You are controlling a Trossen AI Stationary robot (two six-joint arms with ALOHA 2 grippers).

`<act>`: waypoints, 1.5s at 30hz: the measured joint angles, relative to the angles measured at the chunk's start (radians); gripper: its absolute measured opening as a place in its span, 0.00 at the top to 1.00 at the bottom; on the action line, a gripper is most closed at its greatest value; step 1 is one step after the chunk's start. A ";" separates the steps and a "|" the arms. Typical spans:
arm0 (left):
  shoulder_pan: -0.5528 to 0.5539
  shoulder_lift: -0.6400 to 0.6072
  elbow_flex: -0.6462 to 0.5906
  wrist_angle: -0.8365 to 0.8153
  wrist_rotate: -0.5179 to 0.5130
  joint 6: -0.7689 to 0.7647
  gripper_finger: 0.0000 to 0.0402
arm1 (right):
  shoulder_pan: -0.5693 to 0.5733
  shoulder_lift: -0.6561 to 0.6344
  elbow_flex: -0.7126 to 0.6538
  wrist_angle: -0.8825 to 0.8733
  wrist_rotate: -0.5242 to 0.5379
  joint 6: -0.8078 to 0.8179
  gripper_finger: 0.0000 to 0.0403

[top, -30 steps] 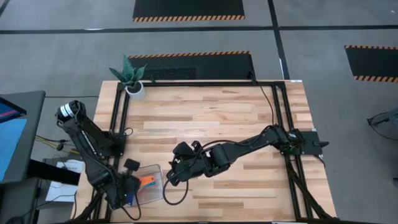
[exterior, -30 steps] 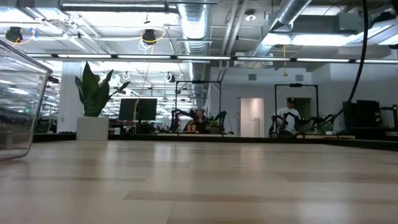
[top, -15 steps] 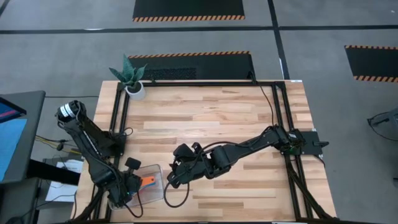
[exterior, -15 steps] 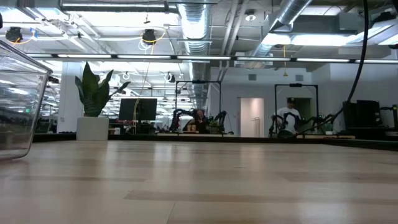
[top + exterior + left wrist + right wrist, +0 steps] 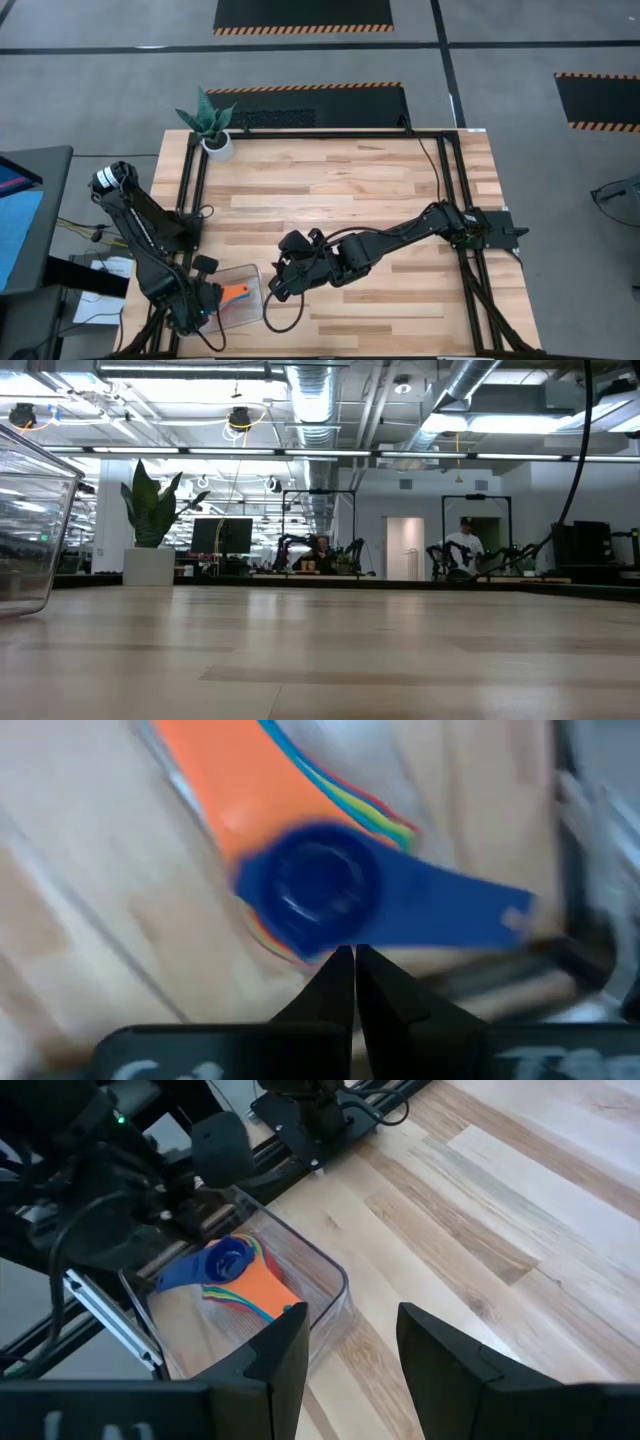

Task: Nest measuring cups in basket
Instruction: Stack the dark blue measuring cup on top of the orange measuring cup in the transparent bin

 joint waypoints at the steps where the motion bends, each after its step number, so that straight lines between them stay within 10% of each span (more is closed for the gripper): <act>1: -0.002 0.000 0.001 0.002 0.034 -0.008 1.00 | 0.000 0.000 0.000 -0.001 0.000 0.000 0.56; 45: -0.103 0.004 -0.101 0.195 0.101 -0.190 1.00 | 0.019 0.000 0.000 -0.007 0.003 -0.002 0.56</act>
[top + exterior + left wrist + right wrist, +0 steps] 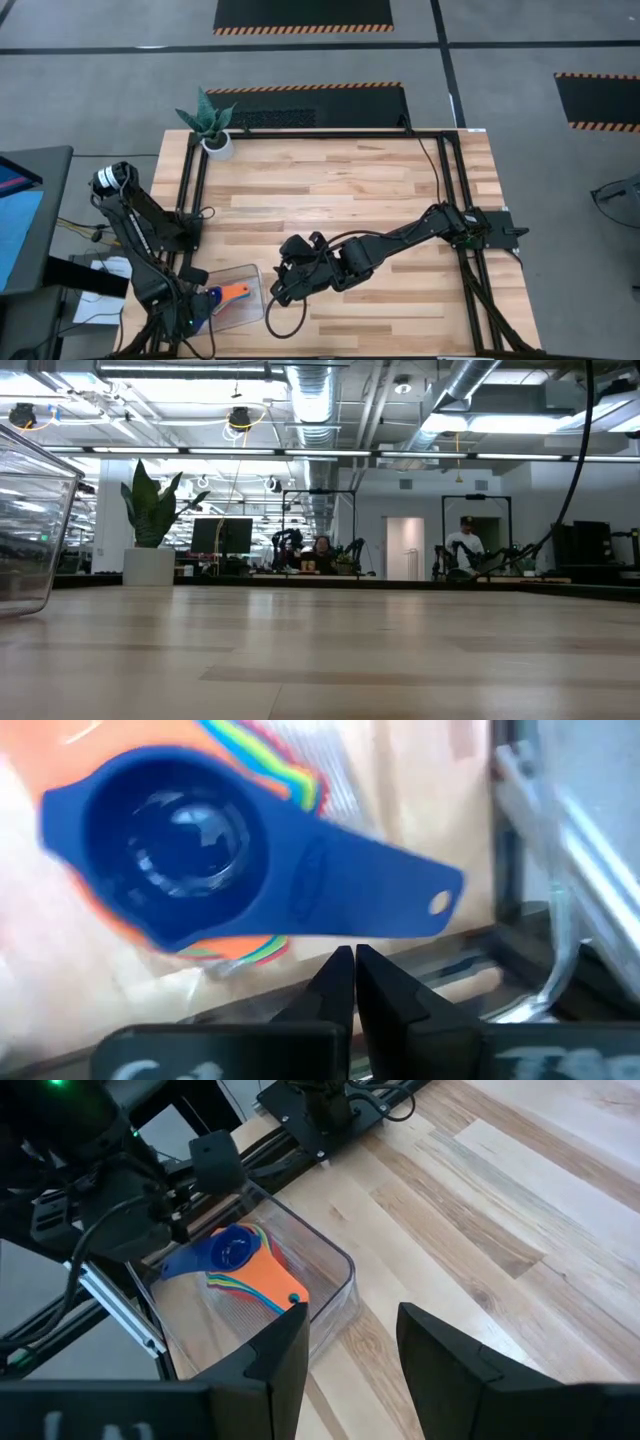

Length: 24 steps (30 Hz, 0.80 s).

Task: Nest measuring cups in basket
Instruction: Stack the dark blue measuring cup on top of the orange measuring cup in the transparent bin

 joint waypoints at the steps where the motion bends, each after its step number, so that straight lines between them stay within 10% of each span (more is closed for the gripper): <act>1: 0.000 0.000 0.000 0.011 0.003 0.002 1.00 | 0.000 0.000 0.000 0.000 0.000 0.000 0.56; 24: -0.004 0.000 -0.064 0.133 0.042 -0.020 1.00 | 0.025 0.000 0.000 0.000 0.000 0.000 0.56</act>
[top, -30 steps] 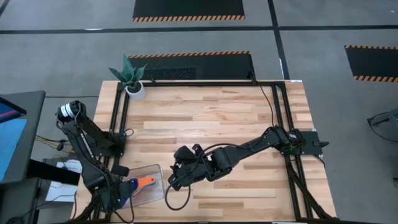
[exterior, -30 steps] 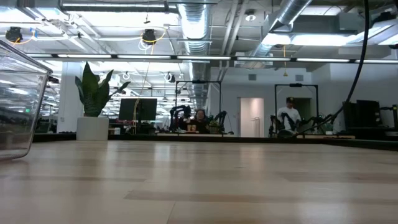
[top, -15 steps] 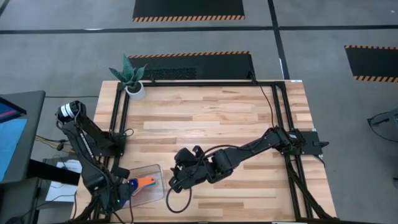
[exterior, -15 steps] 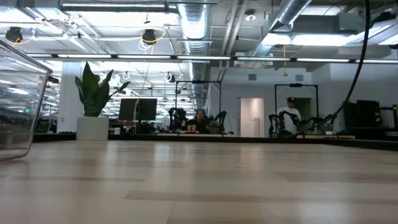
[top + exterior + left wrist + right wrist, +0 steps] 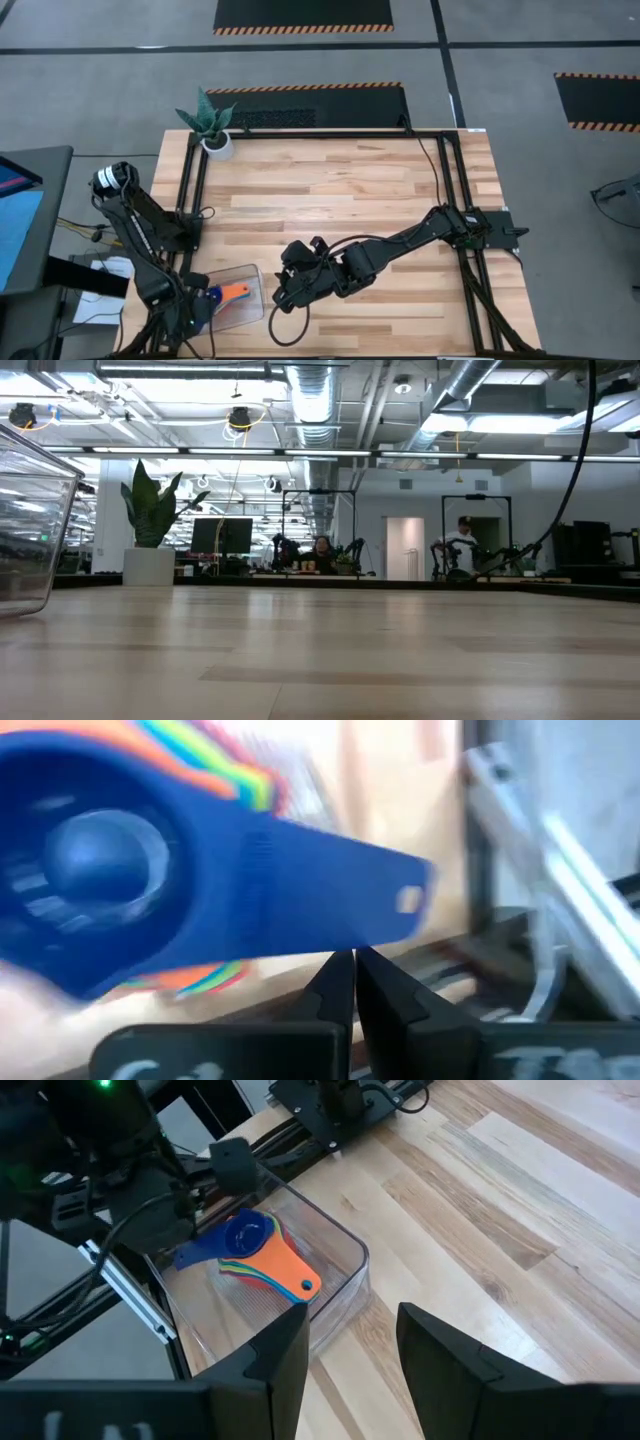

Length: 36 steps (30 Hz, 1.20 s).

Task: Nest measuring cups in basket
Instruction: Stack the dark blue measuring cup on top of the orange measuring cup in the transparent bin

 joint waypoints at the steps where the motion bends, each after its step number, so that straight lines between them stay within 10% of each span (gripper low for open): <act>1: 0.000 0.000 0.000 0.019 0.005 0.000 1.00 | 0.000 0.000 0.000 0.000 0.000 0.000 0.56; 36: -0.029 0.000 0.028 -0.178 -0.047 0.013 1.00 | 0.021 0.000 0.000 0.003 0.000 0.002 0.56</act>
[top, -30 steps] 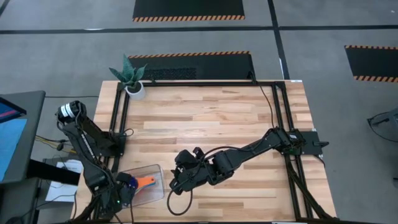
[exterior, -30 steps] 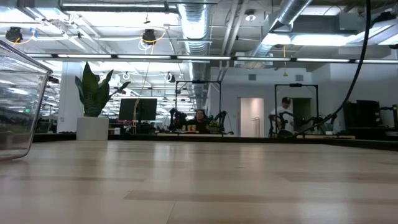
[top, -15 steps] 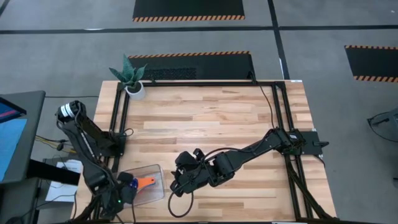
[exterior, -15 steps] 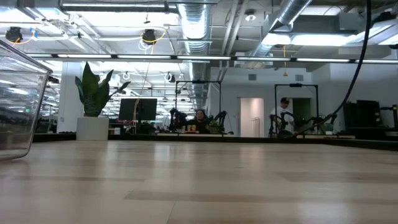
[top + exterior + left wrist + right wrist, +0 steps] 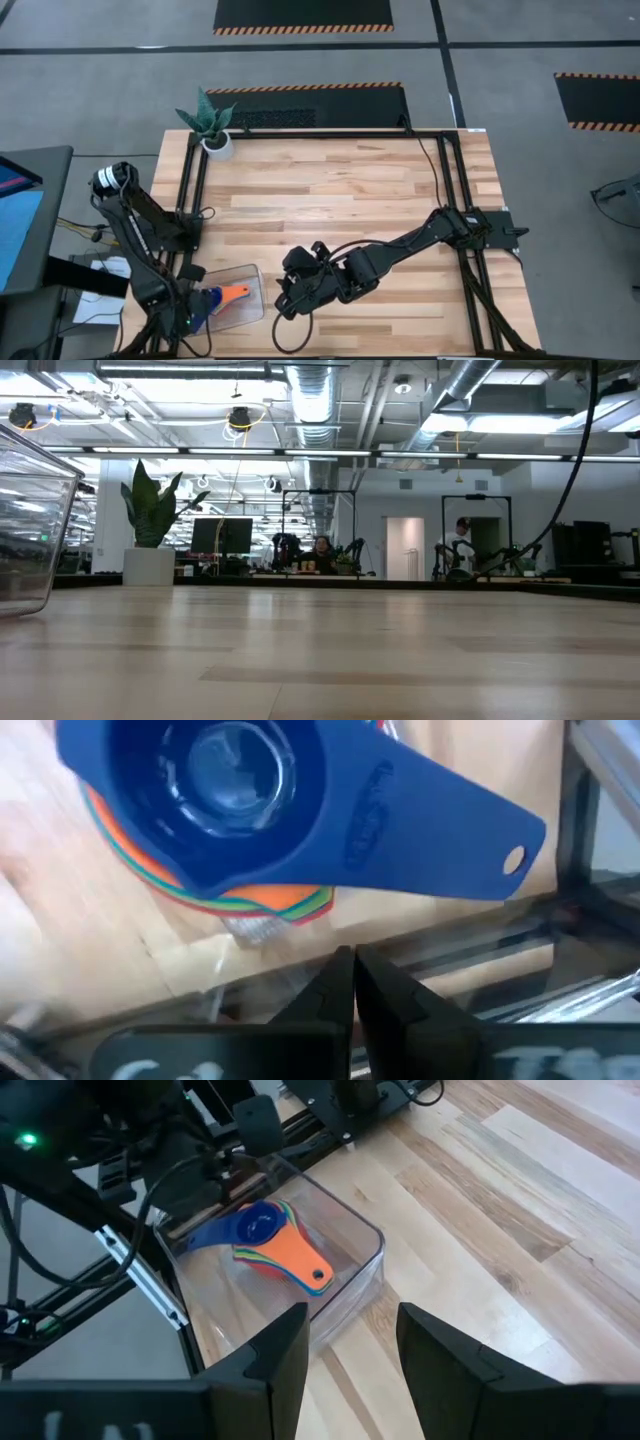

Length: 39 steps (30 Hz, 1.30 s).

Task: Nest measuring cups in basket
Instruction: Stack the dark blue measuring cup on top of the orange measuring cup in the transparent bin

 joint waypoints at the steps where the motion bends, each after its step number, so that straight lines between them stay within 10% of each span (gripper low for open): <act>1: 0.000 0.000 -0.004 0.010 0.000 0.002 1.00 | 0.000 0.000 0.000 0.000 0.000 0.000 0.56; 39: 0.049 0.000 -0.050 0.296 0.046 -0.029 1.00 | -0.001 0.000 0.000 0.001 0.000 0.000 0.56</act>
